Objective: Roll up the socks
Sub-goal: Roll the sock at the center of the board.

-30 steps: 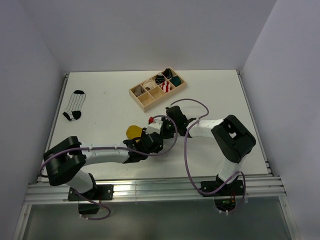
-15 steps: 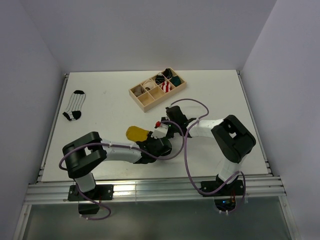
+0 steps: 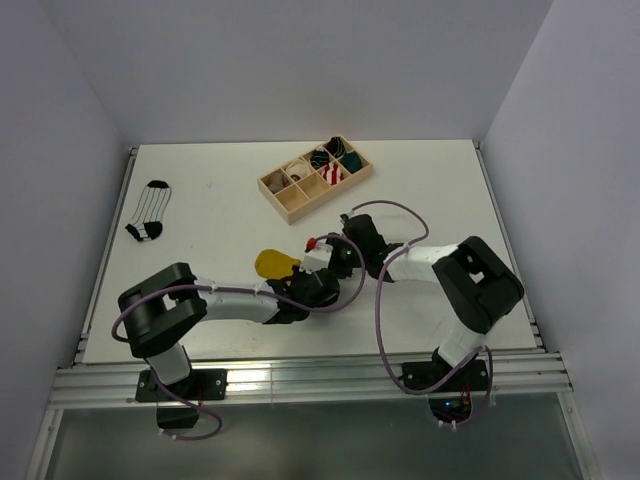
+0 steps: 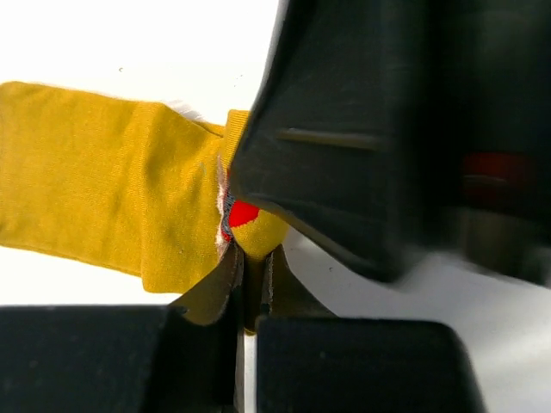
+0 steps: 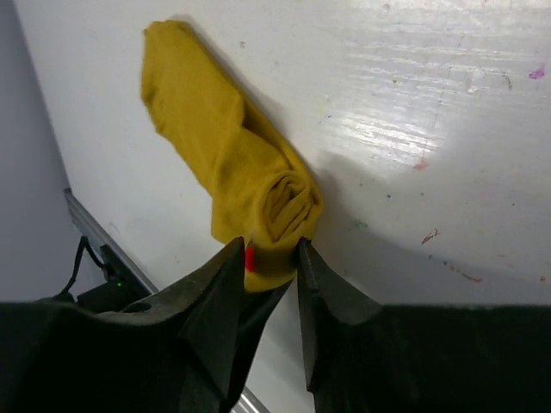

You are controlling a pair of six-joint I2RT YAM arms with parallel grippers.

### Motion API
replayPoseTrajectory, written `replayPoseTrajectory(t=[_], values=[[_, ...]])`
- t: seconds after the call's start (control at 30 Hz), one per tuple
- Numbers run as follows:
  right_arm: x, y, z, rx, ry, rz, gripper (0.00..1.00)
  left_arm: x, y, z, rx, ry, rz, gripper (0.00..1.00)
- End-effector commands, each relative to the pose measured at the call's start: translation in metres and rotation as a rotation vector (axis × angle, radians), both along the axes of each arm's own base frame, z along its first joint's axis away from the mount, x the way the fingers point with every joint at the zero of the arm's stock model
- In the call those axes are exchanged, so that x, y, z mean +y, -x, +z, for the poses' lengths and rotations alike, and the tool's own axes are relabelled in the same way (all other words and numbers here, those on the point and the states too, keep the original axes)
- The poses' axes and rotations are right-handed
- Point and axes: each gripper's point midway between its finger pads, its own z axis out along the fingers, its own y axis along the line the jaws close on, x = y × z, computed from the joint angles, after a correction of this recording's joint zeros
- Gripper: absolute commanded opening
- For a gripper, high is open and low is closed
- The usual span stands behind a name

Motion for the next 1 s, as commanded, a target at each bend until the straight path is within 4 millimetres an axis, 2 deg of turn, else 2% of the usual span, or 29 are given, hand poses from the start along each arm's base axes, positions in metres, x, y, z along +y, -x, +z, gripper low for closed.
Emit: replayPoseTrajectory(t=[0.0,0.03,0.07,0.1,0.13,0.2,0.23,0.3,0.37,0.4,0.43,0.7,0.97], values=[[0.005,-0.010,0.050,-0.109,-0.158,-0.011,0.39,-0.005,0.012,-0.004,0.127,0.126,-0.037,0.01],[0.004,-0.014,0.061,-0.149,-0.186,-0.024,0.47,-0.004,0.009,0.000,0.139,0.165,-0.030,0.00],[0.001,-0.015,0.064,-0.161,-0.193,-0.035,0.50,-0.006,0.016,-0.003,0.188,0.196,-0.056,0.00],[-0.005,-0.015,0.062,-0.159,-0.195,-0.054,0.53,-0.010,0.014,0.000,0.192,0.240,-0.061,0.01],[-0.007,-0.018,0.070,-0.191,-0.210,-0.066,0.58,-0.007,0.009,0.004,0.204,0.277,-0.043,0.00],[-0.013,-0.017,0.068,-0.194,-0.214,-0.084,0.63,-0.012,0.015,0.004,0.263,0.343,-0.067,0.01],[-0.014,-0.018,0.070,-0.203,-0.216,-0.086,0.64,-0.008,0.013,0.004,0.281,0.371,-0.061,0.00],[-0.015,-0.017,0.066,-0.195,-0.204,-0.084,0.64,-0.015,0.017,0.009,0.331,0.449,-0.099,0.01],[-0.014,-0.015,0.061,-0.187,-0.208,-0.076,0.65,-0.007,0.013,0.007,0.368,0.504,-0.068,0.01],[-0.013,-0.014,0.059,-0.176,-0.212,-0.077,0.65,-0.011,0.015,0.010,0.393,0.549,-0.090,0.01],[-0.012,-0.013,0.055,-0.168,-0.214,-0.072,0.65,-0.003,0.012,0.008,0.414,0.577,-0.061,0.01],[0.000,-0.007,0.039,-0.133,-0.226,-0.039,0.65,0.006,0.003,0.022,0.512,0.835,-0.033,0.01],[0.012,-0.006,0.029,-0.117,-0.214,-0.022,0.66,0.021,0.000,0.020,0.566,0.982,0.026,0.01]])
